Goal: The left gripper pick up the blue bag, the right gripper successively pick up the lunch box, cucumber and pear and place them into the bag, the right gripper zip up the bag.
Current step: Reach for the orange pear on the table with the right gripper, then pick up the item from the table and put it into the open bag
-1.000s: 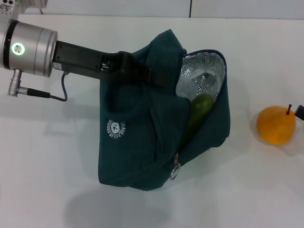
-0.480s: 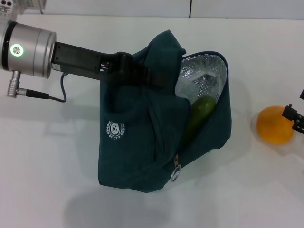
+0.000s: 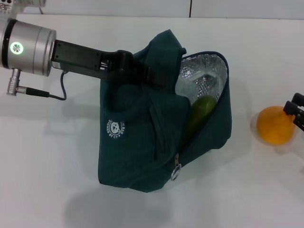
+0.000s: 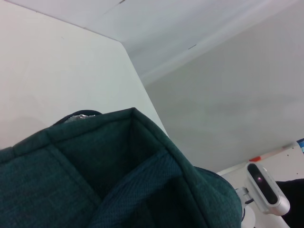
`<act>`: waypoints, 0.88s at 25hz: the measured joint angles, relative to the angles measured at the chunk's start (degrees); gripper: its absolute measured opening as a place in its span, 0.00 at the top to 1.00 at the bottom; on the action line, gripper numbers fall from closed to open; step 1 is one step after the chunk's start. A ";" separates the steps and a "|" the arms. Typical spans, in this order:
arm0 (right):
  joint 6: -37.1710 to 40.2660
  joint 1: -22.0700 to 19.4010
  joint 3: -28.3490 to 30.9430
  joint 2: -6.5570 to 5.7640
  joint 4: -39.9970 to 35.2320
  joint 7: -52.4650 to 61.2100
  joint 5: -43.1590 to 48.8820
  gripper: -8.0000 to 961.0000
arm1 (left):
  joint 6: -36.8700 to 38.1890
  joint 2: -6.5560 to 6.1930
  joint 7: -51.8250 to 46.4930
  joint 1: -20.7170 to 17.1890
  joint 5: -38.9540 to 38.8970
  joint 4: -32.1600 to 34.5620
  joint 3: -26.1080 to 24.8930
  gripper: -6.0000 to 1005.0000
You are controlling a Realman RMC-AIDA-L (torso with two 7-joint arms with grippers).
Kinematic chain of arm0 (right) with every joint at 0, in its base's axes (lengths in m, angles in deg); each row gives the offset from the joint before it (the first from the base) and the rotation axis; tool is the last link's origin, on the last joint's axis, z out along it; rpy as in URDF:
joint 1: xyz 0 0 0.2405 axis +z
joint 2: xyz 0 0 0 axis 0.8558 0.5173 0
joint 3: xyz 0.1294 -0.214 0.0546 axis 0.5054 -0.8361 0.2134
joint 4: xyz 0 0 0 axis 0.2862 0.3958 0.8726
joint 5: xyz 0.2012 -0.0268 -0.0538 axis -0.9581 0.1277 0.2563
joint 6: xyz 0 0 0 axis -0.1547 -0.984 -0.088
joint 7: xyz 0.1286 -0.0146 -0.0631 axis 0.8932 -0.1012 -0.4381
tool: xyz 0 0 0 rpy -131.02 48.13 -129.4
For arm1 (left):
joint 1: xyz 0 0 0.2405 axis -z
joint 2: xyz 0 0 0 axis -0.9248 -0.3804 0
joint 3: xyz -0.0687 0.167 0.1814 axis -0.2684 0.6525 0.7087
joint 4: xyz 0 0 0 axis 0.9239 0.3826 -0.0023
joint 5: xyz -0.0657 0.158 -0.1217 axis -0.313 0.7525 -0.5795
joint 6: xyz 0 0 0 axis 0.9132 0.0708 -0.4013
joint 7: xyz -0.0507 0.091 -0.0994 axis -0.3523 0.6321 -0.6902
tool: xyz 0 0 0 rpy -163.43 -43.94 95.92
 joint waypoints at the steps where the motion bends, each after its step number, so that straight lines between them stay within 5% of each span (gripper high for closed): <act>1: -0.02 0.19 -0.02 0.01 0.23 0.00 0.03 0.56 | 0.00 -0.01 0.01 0.03 0.00 0.00 0.00 0.94; 13: -0.80 0.99 -0.07 0.04 1.20 -0.02 0.75 0.93 | 0.00 -0.01 0.02 0.11 0.00 0.16 0.00 0.94; 22: 3.08 0.38 3.17 -0.08 1.20 0.64 -0.39 0.95 | 0.00 0.00 0.02 0.11 0.01 0.11 0.00 0.94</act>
